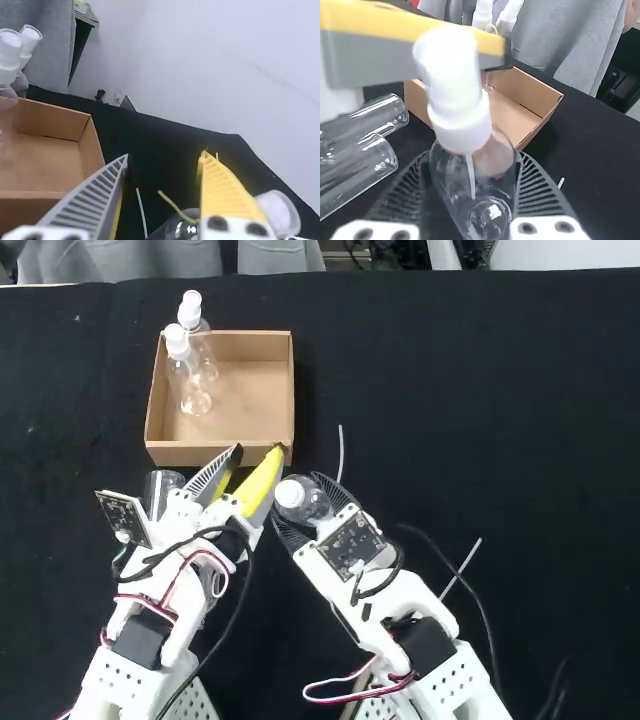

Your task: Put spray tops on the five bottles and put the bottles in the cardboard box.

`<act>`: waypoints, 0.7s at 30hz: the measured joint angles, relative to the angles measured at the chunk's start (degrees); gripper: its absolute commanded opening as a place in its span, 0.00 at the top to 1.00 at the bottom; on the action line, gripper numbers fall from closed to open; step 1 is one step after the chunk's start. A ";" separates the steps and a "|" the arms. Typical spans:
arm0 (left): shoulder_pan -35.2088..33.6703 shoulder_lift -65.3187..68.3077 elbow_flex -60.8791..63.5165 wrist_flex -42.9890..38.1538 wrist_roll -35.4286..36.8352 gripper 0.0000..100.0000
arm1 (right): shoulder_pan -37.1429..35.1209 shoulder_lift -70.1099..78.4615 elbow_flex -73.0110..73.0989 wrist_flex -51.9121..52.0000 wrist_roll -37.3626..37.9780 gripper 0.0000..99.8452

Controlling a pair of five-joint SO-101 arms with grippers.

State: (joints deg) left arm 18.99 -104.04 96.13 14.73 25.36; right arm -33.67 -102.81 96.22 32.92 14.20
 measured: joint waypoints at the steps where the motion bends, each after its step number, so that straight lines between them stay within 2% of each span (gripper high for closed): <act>1: 0.35 0.00 0.00 0.00 -0.44 0.79 | 0.00 0.00 0.00 0.00 0.00 0.93; 5: 1.41 0.00 0.00 0.00 -3.25 0.79 | 0.00 0.00 0.00 0.00 0.26 0.93; 14: 1.67 0.00 0.00 0.00 -3.60 0.79 | 0.00 0.00 0.00 0.09 0.26 0.93; 21: -1.85 0.00 0.00 -0.26 -3.60 0.79 | 0.00 0.00 0.00 3.25 0.26 0.93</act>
State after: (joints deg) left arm 17.14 -104.04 96.13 14.46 21.76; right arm -33.67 -102.81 96.22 36.18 14.46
